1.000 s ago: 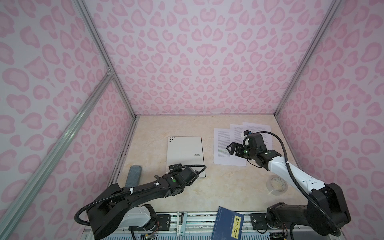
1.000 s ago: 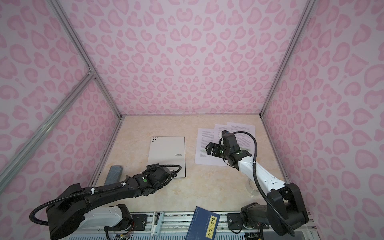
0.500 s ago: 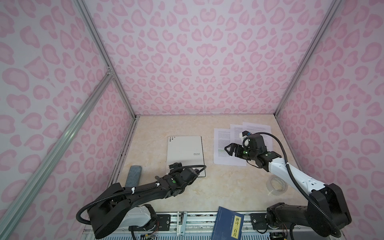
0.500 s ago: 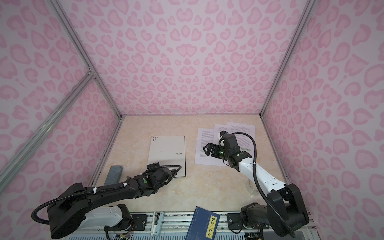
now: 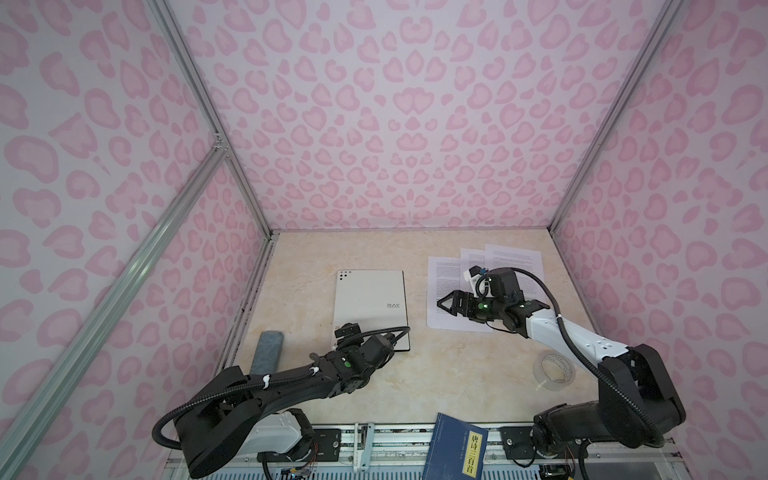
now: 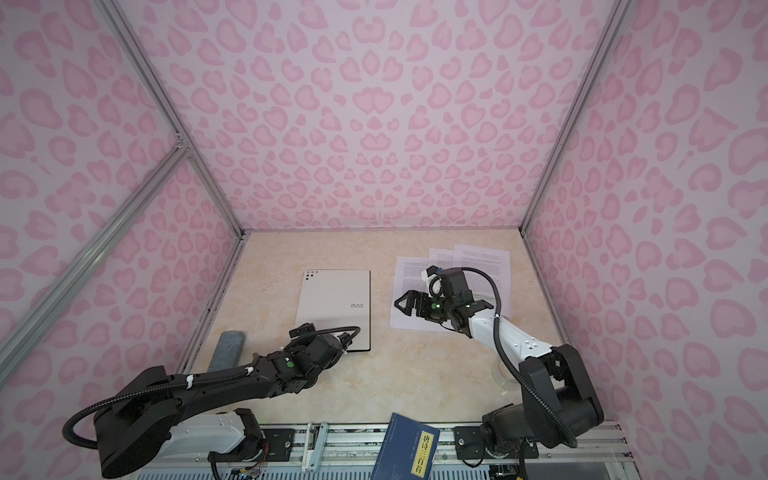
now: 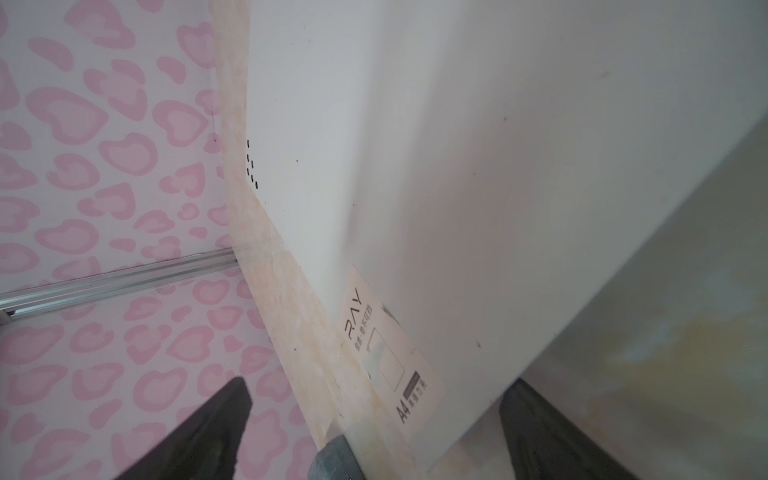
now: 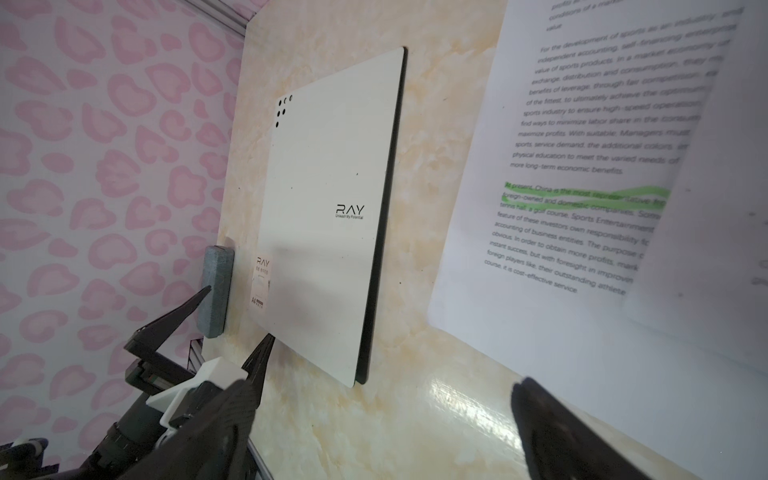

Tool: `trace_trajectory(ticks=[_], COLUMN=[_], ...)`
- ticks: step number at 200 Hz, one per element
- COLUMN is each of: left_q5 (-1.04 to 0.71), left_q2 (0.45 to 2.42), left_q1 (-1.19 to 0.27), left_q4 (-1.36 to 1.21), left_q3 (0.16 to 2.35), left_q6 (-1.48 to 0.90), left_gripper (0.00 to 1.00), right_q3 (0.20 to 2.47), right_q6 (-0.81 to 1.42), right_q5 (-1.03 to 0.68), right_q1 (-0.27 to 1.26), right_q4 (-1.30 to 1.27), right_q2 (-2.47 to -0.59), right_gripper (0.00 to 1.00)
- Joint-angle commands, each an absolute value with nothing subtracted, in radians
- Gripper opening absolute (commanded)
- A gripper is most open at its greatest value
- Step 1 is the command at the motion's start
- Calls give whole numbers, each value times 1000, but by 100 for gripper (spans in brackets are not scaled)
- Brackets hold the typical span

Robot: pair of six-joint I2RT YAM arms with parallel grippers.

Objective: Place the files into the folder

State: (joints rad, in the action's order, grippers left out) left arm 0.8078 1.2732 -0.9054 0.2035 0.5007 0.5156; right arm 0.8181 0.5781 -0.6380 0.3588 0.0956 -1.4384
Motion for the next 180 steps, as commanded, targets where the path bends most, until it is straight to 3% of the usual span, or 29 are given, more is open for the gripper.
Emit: trace_trajectory(ticks=[1,180], left_q5=[831,839], left_q2=[1271,1283], left_q1=[-905,-904], left_q4=[161,191], left_q3=[502,526], left_q6=[491,496], left_gripper=[97,97], right_q3=[828,838], right_q6=[548,589], right_q5=[-676,-724], right_q1=[379,541], right_q4=[101,-17], right_q2=[-1462,-1631], right_gripper=[99,99])
